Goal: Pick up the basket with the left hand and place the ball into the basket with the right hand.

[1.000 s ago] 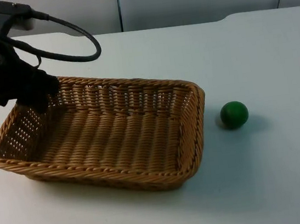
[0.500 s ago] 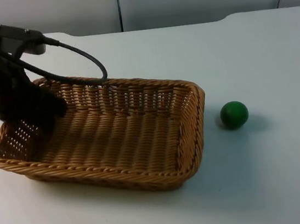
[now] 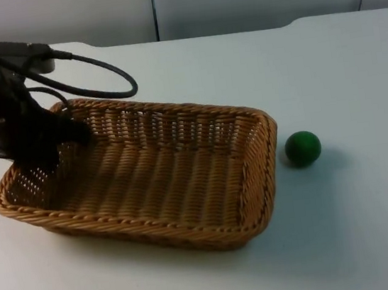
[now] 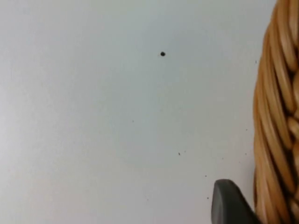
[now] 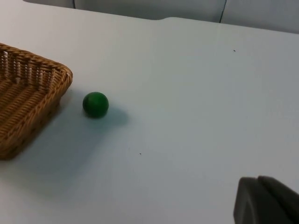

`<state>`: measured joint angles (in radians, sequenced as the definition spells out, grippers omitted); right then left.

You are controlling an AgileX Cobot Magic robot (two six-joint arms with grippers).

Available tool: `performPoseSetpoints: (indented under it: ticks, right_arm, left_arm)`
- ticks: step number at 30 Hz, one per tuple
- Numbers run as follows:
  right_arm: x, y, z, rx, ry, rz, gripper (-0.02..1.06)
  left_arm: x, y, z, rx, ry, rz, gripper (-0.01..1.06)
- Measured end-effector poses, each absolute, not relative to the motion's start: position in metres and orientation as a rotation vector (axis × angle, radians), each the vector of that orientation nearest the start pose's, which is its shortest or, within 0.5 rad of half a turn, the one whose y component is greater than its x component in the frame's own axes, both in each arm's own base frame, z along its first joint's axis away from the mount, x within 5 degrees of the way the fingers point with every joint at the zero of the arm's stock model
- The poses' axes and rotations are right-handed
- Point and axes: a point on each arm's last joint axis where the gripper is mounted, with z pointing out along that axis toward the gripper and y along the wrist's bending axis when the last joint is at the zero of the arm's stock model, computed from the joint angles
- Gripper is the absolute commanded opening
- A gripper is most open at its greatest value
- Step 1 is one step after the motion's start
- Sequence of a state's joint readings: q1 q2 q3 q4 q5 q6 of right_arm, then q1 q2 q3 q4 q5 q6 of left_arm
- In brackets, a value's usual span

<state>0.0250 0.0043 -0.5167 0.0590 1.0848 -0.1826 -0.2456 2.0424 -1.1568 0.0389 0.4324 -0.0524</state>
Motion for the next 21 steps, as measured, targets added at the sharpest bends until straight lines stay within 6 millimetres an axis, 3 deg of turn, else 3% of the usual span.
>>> performPoseSetpoints:
  ticks: [6,10,21]
  right_arm:
    - [-0.007,0.005,0.28,-0.217,2.043,-0.027,0.0]
    - [-0.007,0.005,0.28,-0.217,2.043,-0.027,0.0]
    - [-0.007,0.005,0.28,-0.217,2.043,-0.027,0.0]
  left_arm:
    - [0.378,-0.093,0.115,0.256,2.79,-0.052,0.0]
    - [0.381,-0.093,0.131,0.164,2.772,-0.098,0.0]
    - [0.371,-0.093,0.157,0.044,2.808,-0.184,0.0]
